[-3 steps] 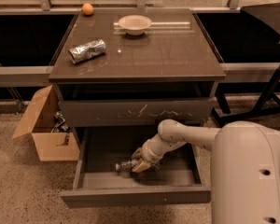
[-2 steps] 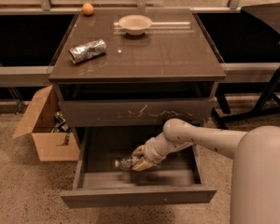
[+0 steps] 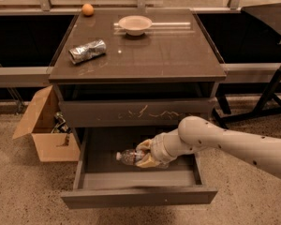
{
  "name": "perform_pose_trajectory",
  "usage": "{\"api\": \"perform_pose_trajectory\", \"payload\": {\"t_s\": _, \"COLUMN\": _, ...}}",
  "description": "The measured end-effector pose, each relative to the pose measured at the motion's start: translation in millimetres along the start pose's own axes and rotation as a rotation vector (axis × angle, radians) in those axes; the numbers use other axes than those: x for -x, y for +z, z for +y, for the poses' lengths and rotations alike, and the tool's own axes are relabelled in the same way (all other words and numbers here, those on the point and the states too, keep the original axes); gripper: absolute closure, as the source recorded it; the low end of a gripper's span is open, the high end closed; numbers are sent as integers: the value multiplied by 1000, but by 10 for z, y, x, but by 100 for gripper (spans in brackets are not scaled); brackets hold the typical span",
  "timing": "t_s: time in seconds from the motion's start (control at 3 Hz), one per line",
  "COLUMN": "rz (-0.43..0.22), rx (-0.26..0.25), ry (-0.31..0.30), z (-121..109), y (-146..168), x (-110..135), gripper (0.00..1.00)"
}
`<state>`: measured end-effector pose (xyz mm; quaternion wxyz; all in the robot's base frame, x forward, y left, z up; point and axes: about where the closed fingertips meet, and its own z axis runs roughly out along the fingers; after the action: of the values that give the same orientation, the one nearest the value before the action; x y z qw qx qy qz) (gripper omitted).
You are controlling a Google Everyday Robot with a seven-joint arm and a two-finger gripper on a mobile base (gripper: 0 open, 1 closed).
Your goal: Pick water bottle from middle drawer and place on counter
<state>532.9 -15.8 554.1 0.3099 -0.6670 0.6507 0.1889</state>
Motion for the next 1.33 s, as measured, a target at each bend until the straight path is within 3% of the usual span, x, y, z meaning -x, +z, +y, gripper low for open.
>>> {"api": "perform_pose_trajectory", "payload": {"t_s": 0.67, "rz": 8, "rx": -30, "ry": -49, "z": -4, "y": -264, "x": 109, "gripper": 100}}
{"api": "perform_pose_trajectory", "payload": {"t_s": 1.33, "rz": 32, "rx": -150, "ry": -167, "z": 73, "y": -1277, "x": 432, "gripper": 100}}
